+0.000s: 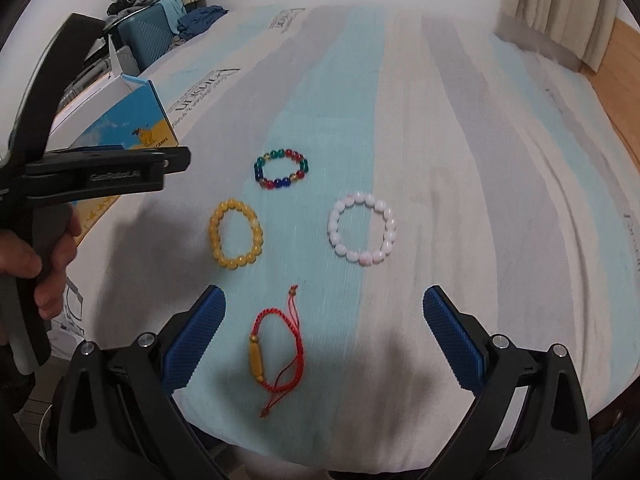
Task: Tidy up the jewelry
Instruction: 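Withdraw both tools from the box back over the remaining bracelets, then grasp the yellow bead bracelet with left tool while right tool grasps the red string bracelet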
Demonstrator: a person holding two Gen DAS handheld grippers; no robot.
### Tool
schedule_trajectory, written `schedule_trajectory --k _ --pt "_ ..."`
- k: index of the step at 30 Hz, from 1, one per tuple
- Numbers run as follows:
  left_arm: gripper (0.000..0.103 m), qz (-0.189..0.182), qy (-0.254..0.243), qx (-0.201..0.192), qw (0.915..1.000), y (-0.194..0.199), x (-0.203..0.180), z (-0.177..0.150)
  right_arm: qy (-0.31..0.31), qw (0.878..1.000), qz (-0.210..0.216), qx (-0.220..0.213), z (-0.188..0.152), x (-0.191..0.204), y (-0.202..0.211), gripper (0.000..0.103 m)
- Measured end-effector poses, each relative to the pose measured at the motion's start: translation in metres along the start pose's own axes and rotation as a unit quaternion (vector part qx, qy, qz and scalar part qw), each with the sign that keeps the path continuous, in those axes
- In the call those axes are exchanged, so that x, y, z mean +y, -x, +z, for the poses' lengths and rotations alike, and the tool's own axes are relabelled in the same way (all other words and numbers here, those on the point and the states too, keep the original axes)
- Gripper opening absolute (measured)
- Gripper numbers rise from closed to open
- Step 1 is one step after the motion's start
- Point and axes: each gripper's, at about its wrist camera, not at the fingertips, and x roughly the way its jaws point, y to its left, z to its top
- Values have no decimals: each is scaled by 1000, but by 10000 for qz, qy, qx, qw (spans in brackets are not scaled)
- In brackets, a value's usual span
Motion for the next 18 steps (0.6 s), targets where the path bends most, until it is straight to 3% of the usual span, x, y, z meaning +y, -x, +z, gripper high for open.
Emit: schedule_trajectory --k 11,18 --pt "83 -10 -229 314 9992 -28 -21 -12 188 9989 243 350 -27 8 -23 77" --pt "77 -53 -287 458 9985 -43 -27 -17 206 9971 421 596 -34 11 -34 61"
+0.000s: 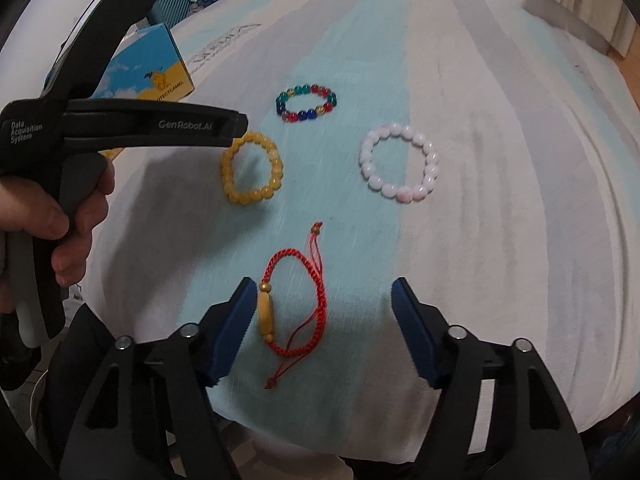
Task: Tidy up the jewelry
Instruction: 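Grasp the yellow bead bracelet with left tool while right tool grasps the red string bracelet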
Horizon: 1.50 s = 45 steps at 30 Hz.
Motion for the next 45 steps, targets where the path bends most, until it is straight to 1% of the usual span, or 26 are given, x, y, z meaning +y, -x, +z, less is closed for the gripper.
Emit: schedule_trajectory --k 2,4,6,7,8,12,17,20,23,25,26,29,32,34,39,45 --pt "74 -5 0 48 10000 -5 -1 -1 29 10000 31 61 -1 1 -3 57" --pt "72 9 -21 88 10000 -8 -2 -3 54 9999 73 135 -3 2 -7 50" --pt "71 -7 -18 120 9999 -12 -3 -5 56 9997 90 206 -4 2 -12 45" --pt "70 -15 -14 149 9999 -15 -3 -6 56 9996 113 263 -5 2 -16 40" --pt "69 -33 -5 187 9998 -18 -3 -7 49 9995 120 297 -6 2 -17 38" --pt "63 -86 37 299 9995 -28 -2 -10 21 9992 99 382 -9 -1 -24 33" --pt "62 -98 72 300 9995 -35 1 -12 14 9990 102 433 -11 -4 -31 31" --pt "60 -32 30 300 9995 -37 -1 -12 -15 9990 77 436 -10 -5 -32 26" --pt "55 36 -3 278 9996 -36 -3 -13 -5 9991 70 422 -10 -6 -31 19" --pt "46 65 -38 250 9997 -35 -5 -12 -8 9991 81 418 -10 -6 -30 13" --pt "41 73 -51 242 9997 -34 -6 -13 -8 9991 79 419 -9 -5 -31 12" --pt "30 42 -13 210 9998 -33 -3 -12 -15 9992 62 400 -10 -6 -28 6" --pt "16 -45 10 217 9998 -31 0 -11 -14 9993 36 384 -10 -6 -25 5" --pt "11 -90 -18 236 9997 -30 0 -11 -21 9994 30 358 -9 -6 -22 4" --pt "11 -216 25 268 9994 -27 5 -8 -60 9997 0 251 -8 -9 -12 4" --pt "9 -265 1 150 9995 -10 3 -7 -115 9999 -2 127 -3 -11 -2 4"
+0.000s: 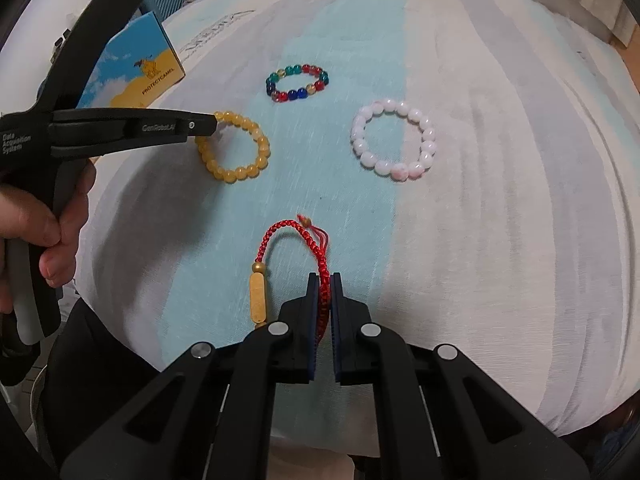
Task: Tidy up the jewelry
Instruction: 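Grasp the yellow bead bracelet with left tool while right tool grasps the red string bracelet, then lift both bracelets and carry them over the white box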
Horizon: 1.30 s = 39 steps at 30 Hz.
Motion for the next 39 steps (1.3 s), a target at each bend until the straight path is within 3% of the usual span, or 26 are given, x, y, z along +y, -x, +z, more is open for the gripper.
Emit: schedule_trajectory --k 39 --pt "9 114 -130 -657 9977 97 6 14 87 9976 -173 -666 29 20 55 4"
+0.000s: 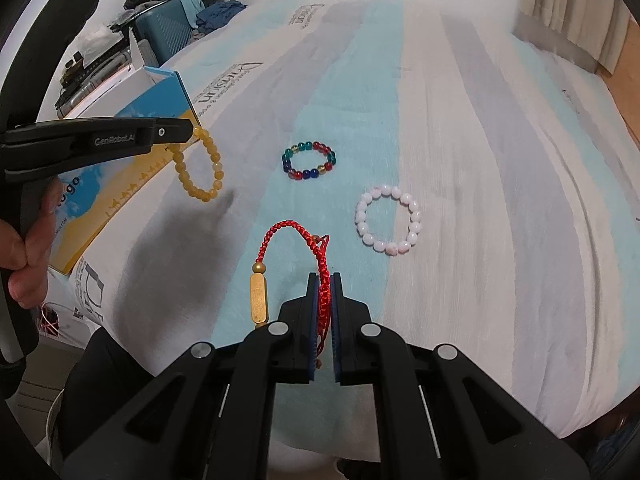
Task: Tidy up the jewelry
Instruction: 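Lift both bracelets and carry them over the white box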
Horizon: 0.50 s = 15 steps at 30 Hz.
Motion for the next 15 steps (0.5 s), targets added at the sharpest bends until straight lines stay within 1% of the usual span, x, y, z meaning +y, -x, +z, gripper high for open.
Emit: schedule_trajectory --k 8,15 --pt "9 98 21 -105 9999 19 8 2 67 9999 -33 -152 14 9 13 4" --pt "9 213 89 -189 9996 37 23 2 172 9993 -9 -318 31 25 22 4"
